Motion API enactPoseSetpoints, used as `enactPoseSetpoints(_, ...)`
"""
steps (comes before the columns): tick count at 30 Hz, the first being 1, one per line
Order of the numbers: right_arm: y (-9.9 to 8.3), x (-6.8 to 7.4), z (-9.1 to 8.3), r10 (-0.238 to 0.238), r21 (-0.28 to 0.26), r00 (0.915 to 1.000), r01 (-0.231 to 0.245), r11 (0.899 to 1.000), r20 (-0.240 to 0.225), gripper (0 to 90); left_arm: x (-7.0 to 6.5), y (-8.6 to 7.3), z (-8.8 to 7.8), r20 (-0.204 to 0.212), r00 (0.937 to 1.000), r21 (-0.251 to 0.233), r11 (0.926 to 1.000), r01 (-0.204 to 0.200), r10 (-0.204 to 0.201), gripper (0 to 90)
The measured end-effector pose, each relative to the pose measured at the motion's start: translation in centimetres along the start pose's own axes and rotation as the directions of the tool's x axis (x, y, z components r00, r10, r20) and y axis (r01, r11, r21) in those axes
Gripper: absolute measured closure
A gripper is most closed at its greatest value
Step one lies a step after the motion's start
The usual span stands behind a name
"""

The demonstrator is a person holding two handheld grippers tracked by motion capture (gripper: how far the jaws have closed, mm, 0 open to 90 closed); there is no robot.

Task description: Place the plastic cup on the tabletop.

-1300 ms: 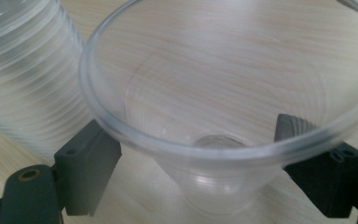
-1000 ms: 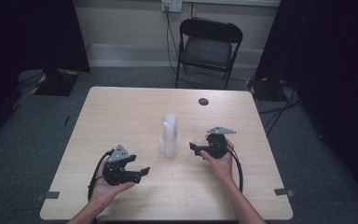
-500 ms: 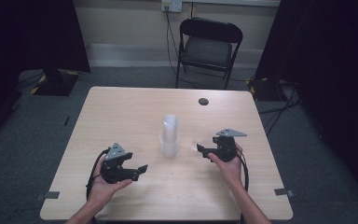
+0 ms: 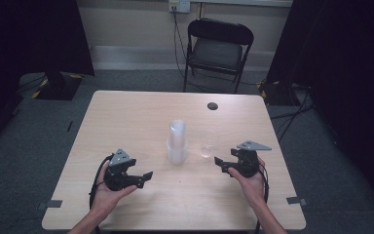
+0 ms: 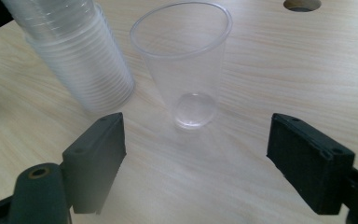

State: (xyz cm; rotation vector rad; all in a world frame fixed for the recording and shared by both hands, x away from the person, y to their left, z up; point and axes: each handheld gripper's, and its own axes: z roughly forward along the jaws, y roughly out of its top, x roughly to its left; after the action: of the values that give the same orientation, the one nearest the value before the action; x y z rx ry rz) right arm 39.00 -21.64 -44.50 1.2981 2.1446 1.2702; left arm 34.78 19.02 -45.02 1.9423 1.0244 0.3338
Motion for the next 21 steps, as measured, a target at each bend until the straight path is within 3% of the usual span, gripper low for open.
enactPoseSetpoints(4,-0.7,0.1,-1.3,-0.018,-0.035,0.9995,0.019,0.999,0.025,21.9,-0.1,0.0,0.0,-0.004,1.0000,0.004,1.0000,-0.003,0.003,16.6)
enactPoseSetpoints(17,-2.9,0.2,-4.1,0.001,0.019,0.9997,-0.001,1.000,0.025,20.6,0.0,-0.1,0.0,-0.019,0.9998,0.022,0.9998,0.000,0.001,17.0)
enactPoseSetpoints(21,-3.8,0.0,-4.6,-0.001,0.032,0.9979,-0.001,0.999,0.064,21.7,0.1,-0.2,-0.2,-0.019,0.9998,0.026,0.9996,0.007,-0.007,17.6)
